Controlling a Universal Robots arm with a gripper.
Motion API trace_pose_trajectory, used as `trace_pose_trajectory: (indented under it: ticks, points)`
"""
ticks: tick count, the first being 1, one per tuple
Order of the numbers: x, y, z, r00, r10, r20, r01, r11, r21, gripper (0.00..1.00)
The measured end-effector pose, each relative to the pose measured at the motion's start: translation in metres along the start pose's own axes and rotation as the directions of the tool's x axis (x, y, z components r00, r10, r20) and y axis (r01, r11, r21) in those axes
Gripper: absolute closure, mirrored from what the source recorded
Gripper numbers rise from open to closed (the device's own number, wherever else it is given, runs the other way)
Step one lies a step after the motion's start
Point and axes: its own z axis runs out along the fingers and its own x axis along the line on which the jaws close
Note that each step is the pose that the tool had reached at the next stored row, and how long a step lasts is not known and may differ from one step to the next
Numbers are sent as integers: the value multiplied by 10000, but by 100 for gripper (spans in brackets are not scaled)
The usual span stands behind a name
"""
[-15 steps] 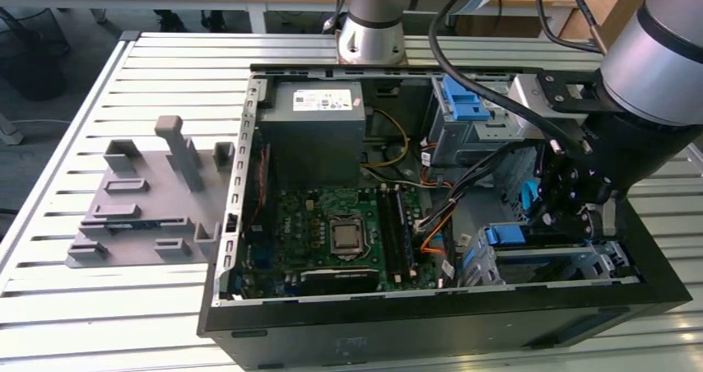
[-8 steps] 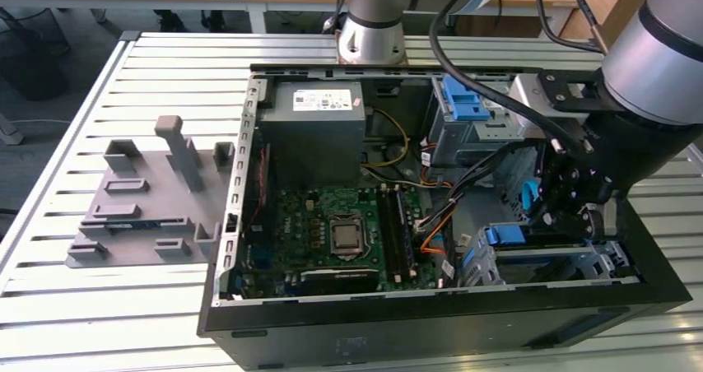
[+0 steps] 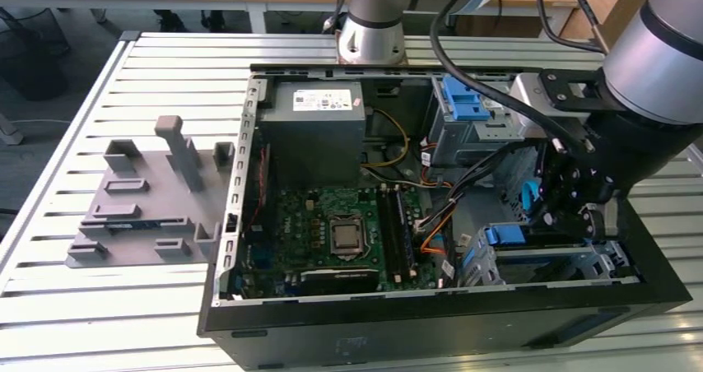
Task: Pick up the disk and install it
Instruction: 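Insert the second disk wire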
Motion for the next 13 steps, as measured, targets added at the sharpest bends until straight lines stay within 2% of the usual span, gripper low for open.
trace_pose_trajectory:
  ticks: [4,9,13]
  points:
    - [14,-1,1,10000,2,3,-2,10000,0,84]
    - [17,-2,9,10000,2,53,-2,10000,-5,84]
    - [21,-2,20,10000,-1,63,1,10000,-6,84]
